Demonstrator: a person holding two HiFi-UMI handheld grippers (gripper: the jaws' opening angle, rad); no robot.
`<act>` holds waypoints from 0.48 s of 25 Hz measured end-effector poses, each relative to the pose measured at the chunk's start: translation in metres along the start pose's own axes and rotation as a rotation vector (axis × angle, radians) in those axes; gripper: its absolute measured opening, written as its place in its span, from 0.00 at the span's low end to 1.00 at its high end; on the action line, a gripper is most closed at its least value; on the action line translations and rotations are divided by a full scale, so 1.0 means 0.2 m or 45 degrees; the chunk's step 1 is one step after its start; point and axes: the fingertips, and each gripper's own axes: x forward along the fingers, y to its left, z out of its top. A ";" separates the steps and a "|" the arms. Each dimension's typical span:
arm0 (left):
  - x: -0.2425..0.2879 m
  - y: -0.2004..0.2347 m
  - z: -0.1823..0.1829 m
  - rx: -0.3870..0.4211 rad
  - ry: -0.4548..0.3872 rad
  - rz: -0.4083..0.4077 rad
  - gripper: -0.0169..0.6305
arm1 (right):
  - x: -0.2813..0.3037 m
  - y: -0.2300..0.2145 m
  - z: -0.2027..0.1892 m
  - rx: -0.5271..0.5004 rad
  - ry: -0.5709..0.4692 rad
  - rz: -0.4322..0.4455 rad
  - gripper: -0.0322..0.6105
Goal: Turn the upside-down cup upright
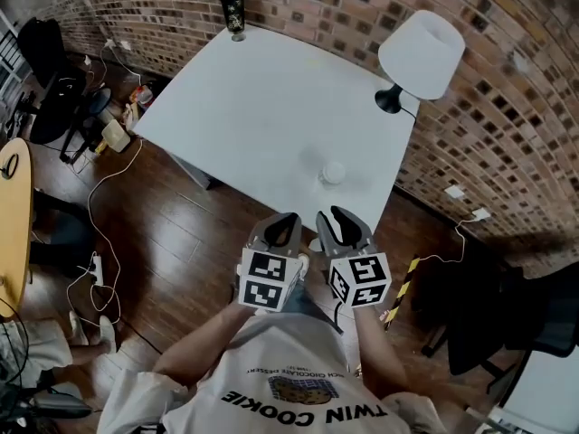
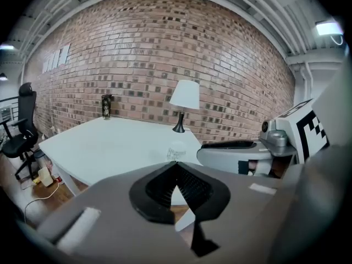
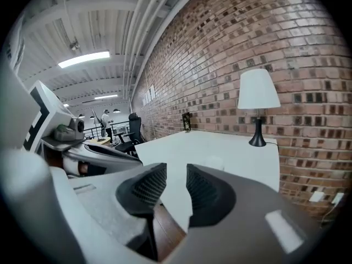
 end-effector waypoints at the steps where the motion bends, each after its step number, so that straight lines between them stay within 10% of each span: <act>1: -0.05 -0.02 -0.03 0.001 -0.007 -0.013 0.03 | -0.04 0.06 -0.01 -0.012 0.001 -0.003 0.22; 12: -0.50 -0.22 -0.27 -0.010 -0.033 -0.089 0.03 | -0.47 0.47 -0.13 -0.003 0.000 -0.119 0.05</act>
